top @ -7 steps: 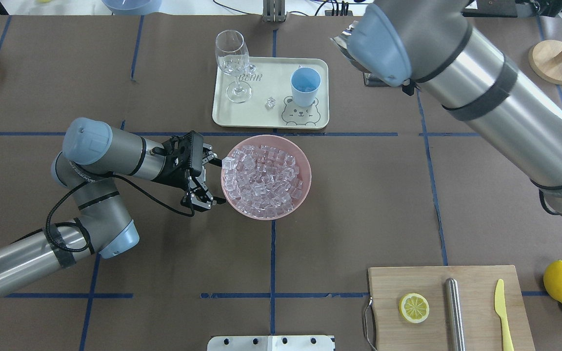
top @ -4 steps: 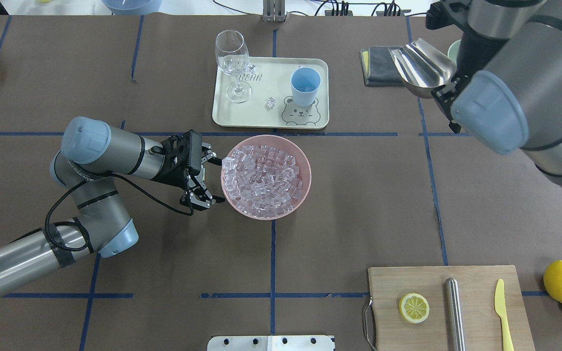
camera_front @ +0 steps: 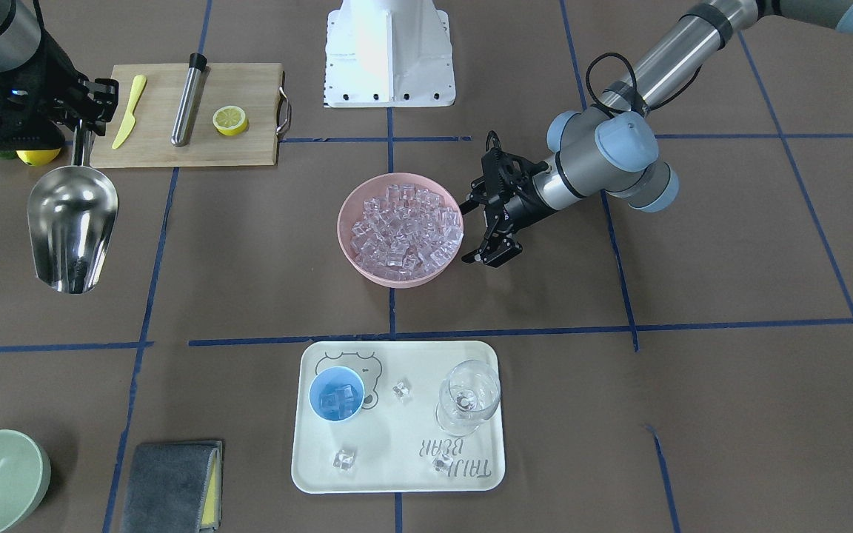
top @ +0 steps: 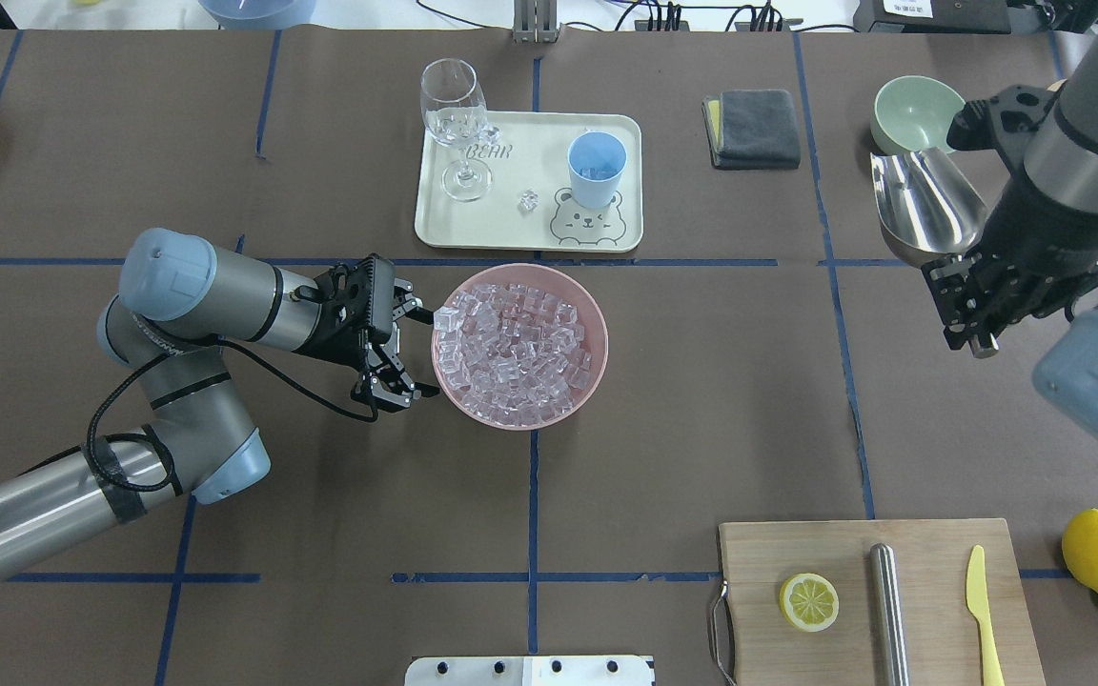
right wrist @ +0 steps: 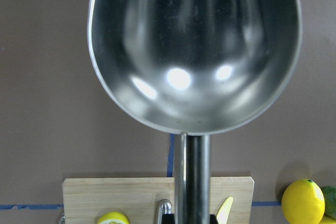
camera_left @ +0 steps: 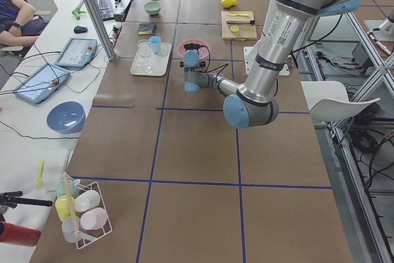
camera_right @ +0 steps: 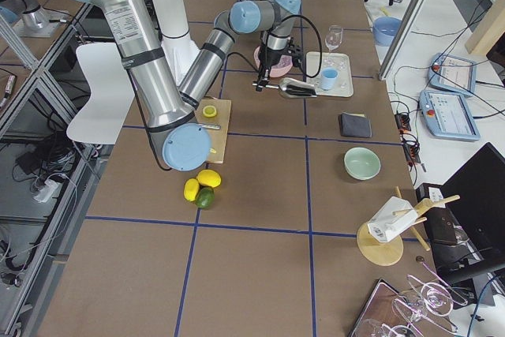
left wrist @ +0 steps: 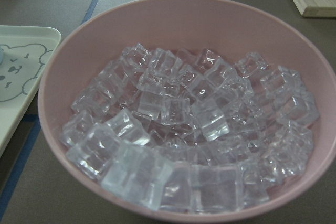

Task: Put ice in cup with scoop
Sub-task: 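Carry the empty scoop back to its spot with the right gripper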

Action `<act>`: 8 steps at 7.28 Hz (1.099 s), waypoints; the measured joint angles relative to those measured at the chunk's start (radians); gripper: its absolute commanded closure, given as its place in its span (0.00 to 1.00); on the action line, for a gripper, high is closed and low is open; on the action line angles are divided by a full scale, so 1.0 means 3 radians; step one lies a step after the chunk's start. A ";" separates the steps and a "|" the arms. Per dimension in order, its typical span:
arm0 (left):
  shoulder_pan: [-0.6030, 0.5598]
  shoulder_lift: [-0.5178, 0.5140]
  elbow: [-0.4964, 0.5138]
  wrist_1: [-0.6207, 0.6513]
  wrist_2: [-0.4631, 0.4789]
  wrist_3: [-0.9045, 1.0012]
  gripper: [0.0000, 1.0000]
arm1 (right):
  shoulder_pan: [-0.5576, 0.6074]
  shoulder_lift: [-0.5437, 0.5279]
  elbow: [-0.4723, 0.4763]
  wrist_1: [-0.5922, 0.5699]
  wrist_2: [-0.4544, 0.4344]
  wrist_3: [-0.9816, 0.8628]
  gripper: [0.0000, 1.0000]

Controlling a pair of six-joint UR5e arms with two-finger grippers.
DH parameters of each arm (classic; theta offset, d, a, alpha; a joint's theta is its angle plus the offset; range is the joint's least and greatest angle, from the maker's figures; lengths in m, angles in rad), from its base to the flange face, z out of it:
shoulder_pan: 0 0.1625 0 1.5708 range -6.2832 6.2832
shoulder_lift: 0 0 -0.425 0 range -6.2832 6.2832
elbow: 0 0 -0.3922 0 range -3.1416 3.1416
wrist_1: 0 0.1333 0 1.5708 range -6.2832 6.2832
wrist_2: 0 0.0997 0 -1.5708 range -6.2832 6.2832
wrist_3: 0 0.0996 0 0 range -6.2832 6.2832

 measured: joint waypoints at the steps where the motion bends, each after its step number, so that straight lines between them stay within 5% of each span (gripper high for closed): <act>1: 0.0000 0.0000 -0.0002 0.0000 0.0000 0.0000 0.01 | -0.0121 -0.0265 0.0022 0.0366 -0.0008 0.0242 1.00; 4: -0.0004 0.0000 -0.0007 0.0000 0.0000 0.0000 0.01 | -0.0481 -0.1072 -0.0035 0.1653 -0.0163 0.0715 1.00; 8: 0.0002 0.0000 -0.0009 0.0000 0.0000 0.0000 0.01 | -0.0822 -0.1423 -0.0542 0.2848 -0.0354 0.1160 1.00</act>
